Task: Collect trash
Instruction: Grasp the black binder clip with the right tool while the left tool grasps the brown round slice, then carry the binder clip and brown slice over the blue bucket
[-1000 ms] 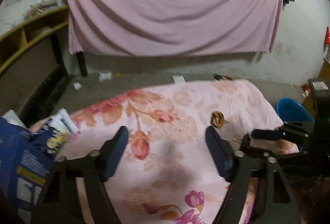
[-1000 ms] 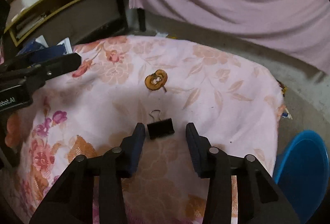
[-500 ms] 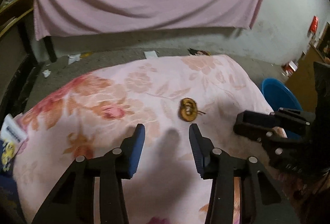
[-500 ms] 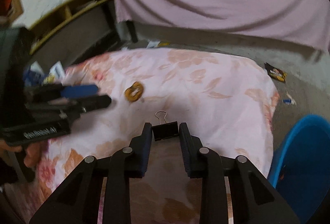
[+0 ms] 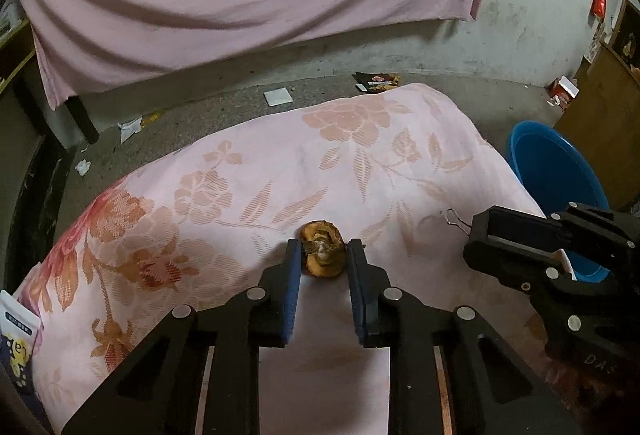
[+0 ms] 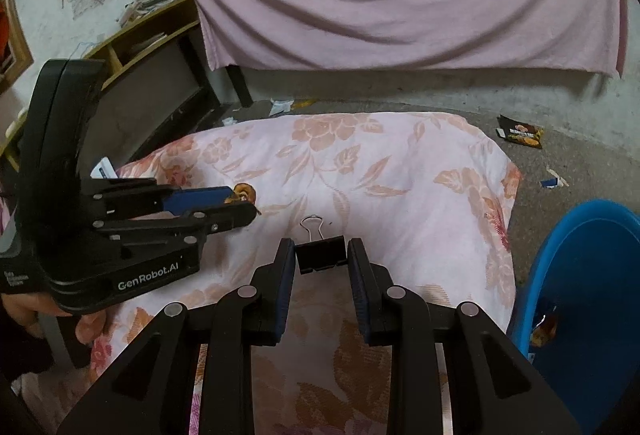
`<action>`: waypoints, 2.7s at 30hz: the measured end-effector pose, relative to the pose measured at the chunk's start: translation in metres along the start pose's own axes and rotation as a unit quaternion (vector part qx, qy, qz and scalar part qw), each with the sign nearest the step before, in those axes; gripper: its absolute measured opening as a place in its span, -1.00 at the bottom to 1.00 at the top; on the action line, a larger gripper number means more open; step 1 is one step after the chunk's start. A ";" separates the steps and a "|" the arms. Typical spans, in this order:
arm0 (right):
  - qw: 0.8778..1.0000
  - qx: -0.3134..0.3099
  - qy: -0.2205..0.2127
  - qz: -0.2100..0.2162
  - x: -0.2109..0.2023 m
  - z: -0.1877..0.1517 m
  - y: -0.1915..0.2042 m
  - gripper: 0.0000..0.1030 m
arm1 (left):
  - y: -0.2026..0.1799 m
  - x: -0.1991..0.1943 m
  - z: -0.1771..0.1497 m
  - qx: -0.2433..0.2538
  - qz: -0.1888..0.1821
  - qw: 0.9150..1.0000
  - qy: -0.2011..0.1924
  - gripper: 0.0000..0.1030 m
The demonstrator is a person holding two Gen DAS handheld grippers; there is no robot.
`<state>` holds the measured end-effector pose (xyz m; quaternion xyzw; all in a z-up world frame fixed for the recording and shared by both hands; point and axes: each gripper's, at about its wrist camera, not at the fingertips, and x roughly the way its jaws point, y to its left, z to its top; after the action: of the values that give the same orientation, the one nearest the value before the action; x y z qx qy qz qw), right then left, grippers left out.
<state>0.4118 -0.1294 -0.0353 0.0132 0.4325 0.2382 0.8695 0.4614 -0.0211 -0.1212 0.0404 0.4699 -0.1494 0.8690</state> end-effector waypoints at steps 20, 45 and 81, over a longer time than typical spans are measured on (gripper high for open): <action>0.973 -0.022 -0.230 -0.021 -0.116 -0.012 0.002 -0.52 | -0.033 -0.135 -0.020 -0.051 -0.067 0.963 -0.258 -0.64; 0.876 -0.026 -0.454 -0.162 -0.274 -0.054 -0.017 -0.51 | -0.169 -0.235 -0.027 0.064 -0.096 0.889 -0.443 -0.63; 0.921 0.090 -0.326 -0.196 -0.212 -0.111 -0.100 -0.50 | -0.248 -0.112 0.002 0.072 -0.148 0.967 -0.194 -0.63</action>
<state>0.2595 -0.3288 0.0305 0.0838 0.1390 0.0058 0.9867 0.3317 -0.2323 -0.0096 0.0031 0.2808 -0.3153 0.9065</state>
